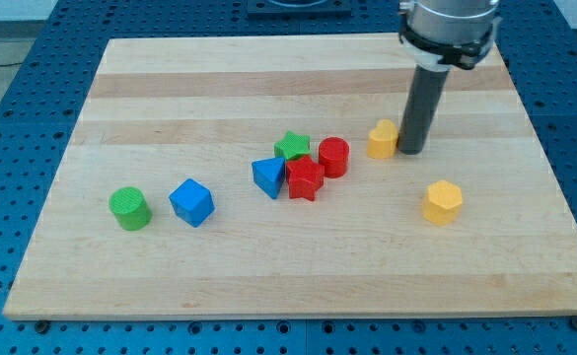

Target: Place the yellow heart above the red circle

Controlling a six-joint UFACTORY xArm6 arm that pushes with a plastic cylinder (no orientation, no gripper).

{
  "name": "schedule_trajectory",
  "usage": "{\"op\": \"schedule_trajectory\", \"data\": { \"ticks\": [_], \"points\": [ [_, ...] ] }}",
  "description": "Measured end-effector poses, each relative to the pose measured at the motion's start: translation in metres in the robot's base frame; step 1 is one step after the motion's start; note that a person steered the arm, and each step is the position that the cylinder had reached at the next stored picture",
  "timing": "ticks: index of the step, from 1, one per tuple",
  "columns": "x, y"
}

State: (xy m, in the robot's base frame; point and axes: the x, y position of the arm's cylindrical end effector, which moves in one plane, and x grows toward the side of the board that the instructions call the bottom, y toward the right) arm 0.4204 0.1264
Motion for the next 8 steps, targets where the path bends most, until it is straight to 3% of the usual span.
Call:
{"op": "schedule_trajectory", "data": {
  "ticks": [4,8],
  "points": [
    [-0.032,-0.032],
    [-0.033,-0.065]
  ]
}}
